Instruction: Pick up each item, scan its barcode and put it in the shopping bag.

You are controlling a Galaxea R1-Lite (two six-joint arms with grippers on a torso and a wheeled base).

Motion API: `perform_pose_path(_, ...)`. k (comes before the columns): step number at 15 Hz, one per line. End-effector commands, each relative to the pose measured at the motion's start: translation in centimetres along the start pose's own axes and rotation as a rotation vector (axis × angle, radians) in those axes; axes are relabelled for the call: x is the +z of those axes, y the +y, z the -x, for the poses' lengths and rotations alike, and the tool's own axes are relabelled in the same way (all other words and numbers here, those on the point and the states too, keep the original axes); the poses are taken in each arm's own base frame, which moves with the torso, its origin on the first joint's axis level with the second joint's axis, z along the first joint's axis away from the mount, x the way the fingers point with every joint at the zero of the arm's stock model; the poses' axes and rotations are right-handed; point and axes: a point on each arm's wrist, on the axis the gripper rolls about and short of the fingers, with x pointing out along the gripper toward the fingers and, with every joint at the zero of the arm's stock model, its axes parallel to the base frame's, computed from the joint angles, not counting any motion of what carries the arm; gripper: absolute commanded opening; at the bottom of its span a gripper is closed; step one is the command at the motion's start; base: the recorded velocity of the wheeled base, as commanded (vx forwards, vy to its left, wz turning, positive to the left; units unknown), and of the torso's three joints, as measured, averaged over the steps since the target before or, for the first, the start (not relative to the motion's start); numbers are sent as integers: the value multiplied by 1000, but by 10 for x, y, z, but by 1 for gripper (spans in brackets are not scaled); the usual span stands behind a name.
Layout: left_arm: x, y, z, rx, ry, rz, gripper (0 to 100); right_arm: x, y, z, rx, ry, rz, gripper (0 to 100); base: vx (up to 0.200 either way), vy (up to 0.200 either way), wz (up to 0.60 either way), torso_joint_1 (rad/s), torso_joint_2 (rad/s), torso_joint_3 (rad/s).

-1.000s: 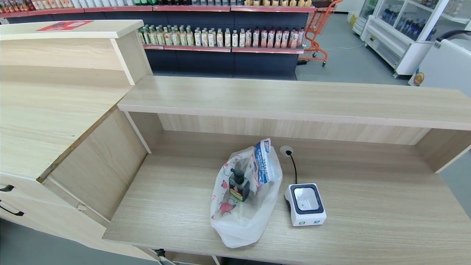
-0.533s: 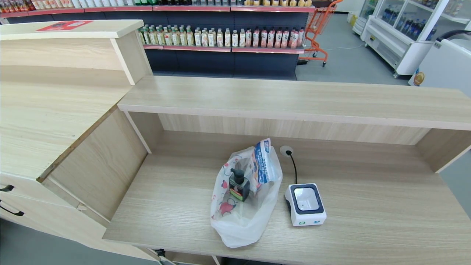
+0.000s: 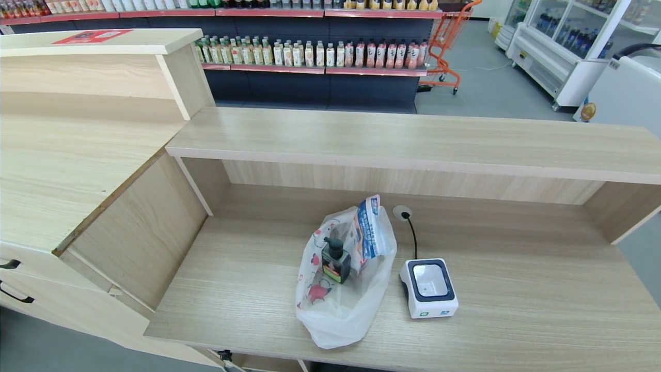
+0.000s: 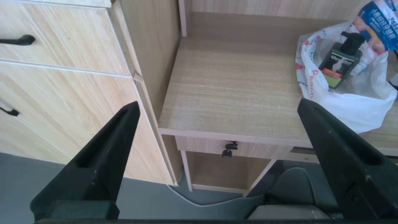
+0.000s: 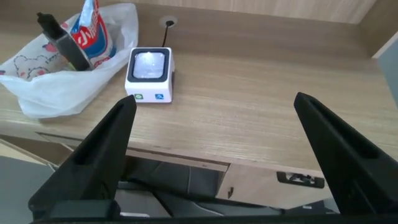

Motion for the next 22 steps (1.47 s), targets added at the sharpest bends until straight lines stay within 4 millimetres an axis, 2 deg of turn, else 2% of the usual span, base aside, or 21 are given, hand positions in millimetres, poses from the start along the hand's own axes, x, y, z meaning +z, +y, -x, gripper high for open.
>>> perform_pose_path(1, 0, 0, 0, 0, 1, -2, 100, 0, 0, 0, 1, 4, 0, 100, 0, -200, 0, -2, -2, -2)
perform_pose_path(8, 0, 0, 0, 0, 0, -8, 100, 0, 0, 0, 1, 6, 1, 100, 0, -200, 0, 5, 4, 2)
perform_pose_path(12, 0, 0, 0, 0, 1, -2, 100, 0, 0, 0, 1, 6, 0, 100, 0, 0, 0, 0, 0, 0)
perform_pose_path(14, 0, 0, 0, 0, 1, 0, 100, 0, 0, 0, 1, 6, 0, 100, 200, 0, 0, 2, 0, 7)
perform_pose_path(15, 0, 0, 0, 0, 1, -2, 100, 0, 0, 0, 1, 6, 0, 0, 200, 0, 0, -7, -2, -7)
perform_pose_path(22, 0, 0, 0, 0, 1, 0, 100, 0, 0, 0, 1, 7, -7, 0, 0, 0, 0, 0, 0, 0)
